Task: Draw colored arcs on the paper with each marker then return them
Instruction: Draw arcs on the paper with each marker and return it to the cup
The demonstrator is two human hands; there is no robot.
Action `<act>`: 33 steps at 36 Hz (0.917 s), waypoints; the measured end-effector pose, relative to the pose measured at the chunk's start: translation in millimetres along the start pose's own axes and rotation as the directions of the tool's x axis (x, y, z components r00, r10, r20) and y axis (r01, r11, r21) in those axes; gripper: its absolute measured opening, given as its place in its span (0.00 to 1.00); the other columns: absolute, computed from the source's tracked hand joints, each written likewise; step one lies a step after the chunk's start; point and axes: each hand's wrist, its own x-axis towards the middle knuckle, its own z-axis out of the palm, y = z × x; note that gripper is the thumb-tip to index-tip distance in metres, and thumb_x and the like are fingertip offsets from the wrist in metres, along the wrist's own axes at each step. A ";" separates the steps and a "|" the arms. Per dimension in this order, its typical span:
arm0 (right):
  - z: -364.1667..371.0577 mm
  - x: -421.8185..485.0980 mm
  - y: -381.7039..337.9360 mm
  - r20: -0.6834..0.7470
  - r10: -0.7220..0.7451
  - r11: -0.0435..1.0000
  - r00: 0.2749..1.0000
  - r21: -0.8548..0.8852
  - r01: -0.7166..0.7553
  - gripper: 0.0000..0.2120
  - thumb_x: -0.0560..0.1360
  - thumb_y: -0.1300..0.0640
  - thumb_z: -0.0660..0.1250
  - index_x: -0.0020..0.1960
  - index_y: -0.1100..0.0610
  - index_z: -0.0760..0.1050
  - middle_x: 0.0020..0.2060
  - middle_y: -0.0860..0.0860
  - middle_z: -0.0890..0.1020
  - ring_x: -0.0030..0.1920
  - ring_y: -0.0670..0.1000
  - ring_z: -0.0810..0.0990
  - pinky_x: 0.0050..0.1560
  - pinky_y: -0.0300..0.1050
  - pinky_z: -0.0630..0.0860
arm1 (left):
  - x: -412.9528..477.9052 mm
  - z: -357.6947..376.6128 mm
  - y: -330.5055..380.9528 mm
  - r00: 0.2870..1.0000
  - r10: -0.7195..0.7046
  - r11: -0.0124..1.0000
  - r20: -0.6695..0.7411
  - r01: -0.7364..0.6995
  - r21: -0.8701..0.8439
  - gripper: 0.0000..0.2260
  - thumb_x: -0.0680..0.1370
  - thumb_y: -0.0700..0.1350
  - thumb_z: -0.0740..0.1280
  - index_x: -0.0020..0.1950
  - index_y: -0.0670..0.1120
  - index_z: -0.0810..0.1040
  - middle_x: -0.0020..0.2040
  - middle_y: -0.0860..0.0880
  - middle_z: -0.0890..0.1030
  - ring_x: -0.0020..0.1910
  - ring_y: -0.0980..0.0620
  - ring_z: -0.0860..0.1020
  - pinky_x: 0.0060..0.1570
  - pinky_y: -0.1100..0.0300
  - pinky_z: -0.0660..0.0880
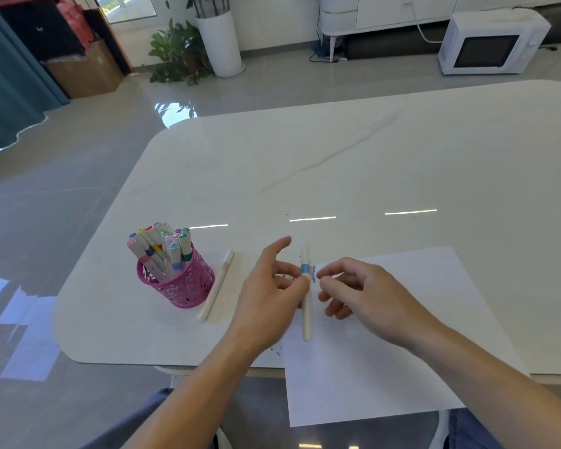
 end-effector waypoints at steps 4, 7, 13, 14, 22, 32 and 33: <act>-0.7 -1.9 1.8 0.031 -0.084 0.993 0.996 -0.075 0.086 0.07 0.82 0.44 0.68 0.59 0.39 0.80 0.46 0.42 0.87 0.46 0.44 0.87 0.50 0.45 0.85 | 0.4 9.5 3.9 0.998 0.022 0.997 0.051 -0.018 -0.079 0.28 0.78 0.40 0.69 0.70 0.65 0.69 0.50 0.50 0.80 0.43 0.50 0.85 0.50 0.52 0.82; -4.8 -3.2 2.7 0.030 -0.110 0.989 0.994 -0.101 0.112 0.07 0.82 0.44 0.67 0.59 0.37 0.79 0.47 0.40 0.87 0.47 0.43 0.87 0.53 0.48 0.85 | 0.3 13.7 5.8 0.997 0.023 0.988 0.073 -0.011 -0.157 0.25 0.78 0.38 0.69 0.68 0.63 0.72 0.50 0.46 0.79 0.43 0.48 0.86 0.45 0.54 0.83; -13.3 -4.1 3.2 0.073 -0.113 0.983 0.991 -0.139 0.123 0.06 0.81 0.49 0.68 0.55 0.38 0.79 0.43 0.40 0.86 0.40 0.46 0.87 0.47 0.50 0.86 | -0.6 16.5 5.3 0.996 0.028 0.994 0.080 -0.020 -0.106 0.09 0.79 0.43 0.70 0.57 0.54 0.77 0.43 0.48 0.83 0.37 0.47 0.86 0.41 0.56 0.83; -14.5 -3.7 4.3 0.075 -0.109 0.978 0.991 -0.168 0.121 0.07 0.81 0.49 0.68 0.55 0.38 0.78 0.43 0.39 0.85 0.39 0.45 0.87 0.45 0.49 0.85 | -0.8 16.4 4.8 0.996 0.032 0.996 0.087 -0.025 -0.080 0.07 0.79 0.43 0.70 0.55 0.53 0.77 0.42 0.49 0.84 0.36 0.48 0.86 0.40 0.59 0.82; -19.8 -0.5 10.4 0.029 -0.113 0.862 0.993 -0.494 0.112 0.10 0.80 0.38 0.66 0.51 0.43 0.78 0.37 0.43 0.81 0.35 0.43 0.78 0.35 0.38 0.71 | 2.4 7.3 -1.0 0.940 0.226 0.838 0.257 -0.322 0.441 0.06 0.83 0.48 0.62 0.54 0.54 0.78 0.39 0.59 0.79 0.38 0.61 0.78 0.39 0.68 0.74; -12.0 0.8 12.1 0.102 -0.151 0.661 0.983 -0.729 0.177 0.23 0.82 0.32 0.56 0.38 0.48 0.66 0.31 0.45 0.73 0.32 0.45 0.70 0.31 0.40 0.60 | -0.5 2.9 -9.9 0.898 0.298 0.705 0.324 -0.436 0.559 0.08 0.81 0.40 0.61 0.50 0.49 0.79 0.39 0.56 0.77 0.36 0.56 0.73 0.39 0.62 0.72; -11.2 0.7 12.2 0.100 -0.157 0.650 0.983 -0.738 0.179 0.24 0.81 0.31 0.55 0.38 0.48 0.65 0.30 0.46 0.73 0.31 0.45 0.70 0.31 0.41 0.59 | -0.8 2.6 -10.2 0.902 0.295 0.712 0.315 -0.428 0.557 0.09 0.81 0.39 0.62 0.50 0.50 0.79 0.38 0.57 0.77 0.35 0.58 0.73 0.38 0.65 0.71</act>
